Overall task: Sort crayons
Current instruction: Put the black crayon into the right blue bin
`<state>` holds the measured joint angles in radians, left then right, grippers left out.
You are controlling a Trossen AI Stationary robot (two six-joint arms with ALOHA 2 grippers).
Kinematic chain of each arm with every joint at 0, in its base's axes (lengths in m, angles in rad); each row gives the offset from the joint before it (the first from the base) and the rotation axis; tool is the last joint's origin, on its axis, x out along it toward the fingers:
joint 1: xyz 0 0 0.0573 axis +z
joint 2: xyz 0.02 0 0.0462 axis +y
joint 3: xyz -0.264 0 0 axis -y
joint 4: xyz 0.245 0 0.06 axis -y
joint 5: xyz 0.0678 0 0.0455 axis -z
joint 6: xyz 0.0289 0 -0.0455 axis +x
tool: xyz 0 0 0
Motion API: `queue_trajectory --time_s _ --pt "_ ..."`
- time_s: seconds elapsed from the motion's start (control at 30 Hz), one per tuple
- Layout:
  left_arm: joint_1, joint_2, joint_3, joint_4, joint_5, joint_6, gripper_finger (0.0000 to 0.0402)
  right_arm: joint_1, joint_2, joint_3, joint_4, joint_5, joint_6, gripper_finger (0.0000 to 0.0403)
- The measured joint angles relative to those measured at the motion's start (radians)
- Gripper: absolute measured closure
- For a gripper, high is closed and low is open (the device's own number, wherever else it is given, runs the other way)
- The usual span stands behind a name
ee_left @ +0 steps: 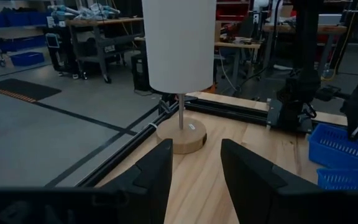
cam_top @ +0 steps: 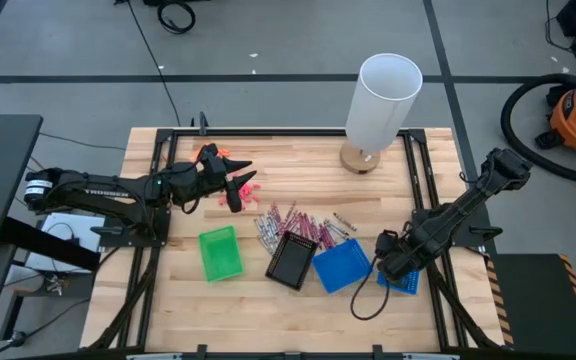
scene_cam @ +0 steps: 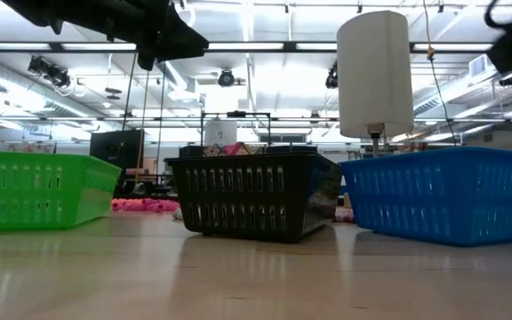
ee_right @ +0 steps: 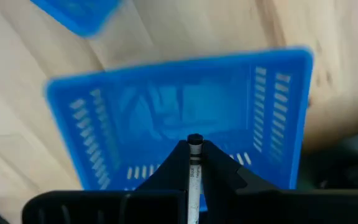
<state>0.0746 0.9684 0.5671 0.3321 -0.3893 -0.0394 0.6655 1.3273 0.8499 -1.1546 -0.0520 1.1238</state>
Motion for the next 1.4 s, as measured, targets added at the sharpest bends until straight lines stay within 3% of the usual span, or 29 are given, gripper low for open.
queue_trajectory --time_s 0.43,0.87,1.3,1.4 --pt "0.0 0.0 0.001 -0.002 0.0 -0.003 0.0253 0.009 0.0 -0.165 0.18 -0.051 0.025 0.0369" --pt "0.0 0.0 0.001 -0.003 0.0 -0.003 0.0253 -0.035 0.0 -0.185 0.213 -0.048 0.021 0.0292" --pt "0.0 0.0 0.001 -0.004 0.0 -0.003 0.0253 -0.078 0.001 -0.005 0.014 -0.059 -0.033 0.0286" --pt "0.0 0.0 0.001 -0.008 0.0 -0.003 0.0253 -0.103 0.001 0.069 -0.028 -0.003 -0.073 0.0286"
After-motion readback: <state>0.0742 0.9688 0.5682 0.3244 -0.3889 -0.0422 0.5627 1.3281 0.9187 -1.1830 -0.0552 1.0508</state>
